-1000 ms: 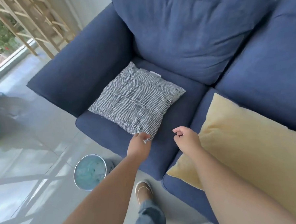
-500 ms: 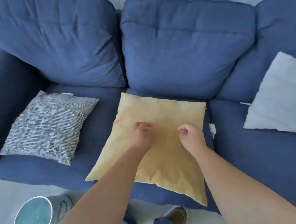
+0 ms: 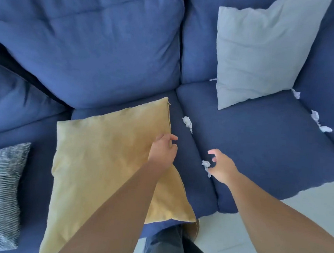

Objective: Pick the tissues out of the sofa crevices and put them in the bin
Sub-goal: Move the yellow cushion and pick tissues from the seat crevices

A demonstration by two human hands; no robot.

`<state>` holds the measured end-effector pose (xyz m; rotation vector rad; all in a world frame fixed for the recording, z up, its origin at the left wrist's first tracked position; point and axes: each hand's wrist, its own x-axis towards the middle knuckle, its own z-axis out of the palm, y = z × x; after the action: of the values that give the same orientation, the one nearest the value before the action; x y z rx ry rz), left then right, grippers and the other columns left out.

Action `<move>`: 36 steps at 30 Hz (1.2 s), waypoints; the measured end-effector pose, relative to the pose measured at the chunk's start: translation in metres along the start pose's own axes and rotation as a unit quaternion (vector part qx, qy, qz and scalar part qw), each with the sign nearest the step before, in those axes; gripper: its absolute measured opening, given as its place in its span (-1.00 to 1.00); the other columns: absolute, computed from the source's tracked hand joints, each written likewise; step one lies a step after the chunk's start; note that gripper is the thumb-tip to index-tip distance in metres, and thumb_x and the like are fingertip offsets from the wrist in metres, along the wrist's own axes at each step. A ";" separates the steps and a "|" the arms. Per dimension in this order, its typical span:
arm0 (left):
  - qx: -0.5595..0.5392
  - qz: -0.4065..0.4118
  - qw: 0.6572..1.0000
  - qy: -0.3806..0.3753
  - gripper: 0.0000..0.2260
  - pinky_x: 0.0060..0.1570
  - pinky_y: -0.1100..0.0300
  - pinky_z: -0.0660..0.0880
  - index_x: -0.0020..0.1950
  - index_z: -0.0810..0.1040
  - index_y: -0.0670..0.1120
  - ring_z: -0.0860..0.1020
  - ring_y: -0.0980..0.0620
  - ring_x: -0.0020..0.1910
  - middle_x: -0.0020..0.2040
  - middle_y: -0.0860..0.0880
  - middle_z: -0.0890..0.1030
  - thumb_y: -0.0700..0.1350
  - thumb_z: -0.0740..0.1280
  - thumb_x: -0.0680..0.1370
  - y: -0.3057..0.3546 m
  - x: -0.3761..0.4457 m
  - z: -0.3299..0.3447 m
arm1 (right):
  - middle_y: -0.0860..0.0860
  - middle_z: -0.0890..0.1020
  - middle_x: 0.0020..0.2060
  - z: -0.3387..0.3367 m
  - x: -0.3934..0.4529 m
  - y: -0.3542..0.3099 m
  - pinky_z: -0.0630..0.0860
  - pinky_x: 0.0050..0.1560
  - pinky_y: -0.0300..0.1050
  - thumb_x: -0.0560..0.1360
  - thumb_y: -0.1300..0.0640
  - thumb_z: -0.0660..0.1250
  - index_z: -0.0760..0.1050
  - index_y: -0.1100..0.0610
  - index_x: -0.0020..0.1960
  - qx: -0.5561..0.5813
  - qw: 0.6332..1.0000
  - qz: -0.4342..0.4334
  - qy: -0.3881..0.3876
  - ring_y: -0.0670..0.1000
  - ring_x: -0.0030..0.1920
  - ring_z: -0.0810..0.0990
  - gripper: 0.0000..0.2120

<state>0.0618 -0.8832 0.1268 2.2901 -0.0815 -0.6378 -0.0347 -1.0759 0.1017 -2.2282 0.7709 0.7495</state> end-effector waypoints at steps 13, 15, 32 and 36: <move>0.191 0.032 0.966 -0.171 -0.52 0.30 0.13 0.34 0.43 0.33 -0.02 0.41 -0.10 0.29 0.39 -0.09 0.32 -0.10 0.32 0.52 0.000 0.126 0.066 | -0.09 0.00 0.56 0.056 0.072 0.036 0.17 0.29 -0.01 0.40 0.27 0.32 0.03 -0.06 0.50 -0.383 0.912 -0.136 -0.049 0.12 0.38 0.17 -0.21; 0.208 0.021 0.963 -0.168 -0.46 0.34 0.10 0.28 0.46 0.29 -0.02 0.33 -0.16 0.35 0.41 -0.11 0.31 -0.09 0.33 0.50 -0.001 0.139 0.075 | -0.10 -0.01 0.56 0.064 0.075 0.036 0.17 0.27 -0.02 0.40 0.27 0.32 0.04 -0.07 0.48 -0.382 0.914 -0.130 -0.054 0.11 0.36 0.18 -0.22; 0.378 0.054 0.923 -0.050 -0.50 0.50 -0.05 0.04 0.36 0.31 -0.18 0.14 -0.14 0.51 0.34 -0.14 0.48 -0.07 0.36 0.49 -0.011 0.209 0.145 | -0.05 0.49 0.11 0.072 0.120 0.038 0.21 0.18 -0.03 0.45 0.19 0.30 0.10 0.02 0.38 -0.403 0.899 -0.157 -0.073 0.12 0.23 0.27 -0.41; 0.379 0.080 0.922 -0.028 -0.73 0.20 0.06 0.26 0.19 0.40 -0.14 0.38 -0.11 0.25 0.02 -0.09 0.63 -0.25 0.25 0.49 -0.008 0.207 0.144 | -0.05 0.54 -0.01 0.067 0.122 0.033 0.20 0.14 -0.02 0.46 0.21 0.26 0.13 0.02 0.34 -0.387 0.904 -0.160 -0.085 0.12 0.18 0.28 -0.48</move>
<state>0.1737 -1.0207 -0.0524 2.9562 -0.6360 -0.6566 0.0036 -1.0859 -0.0362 -2.8202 -0.0251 1.2050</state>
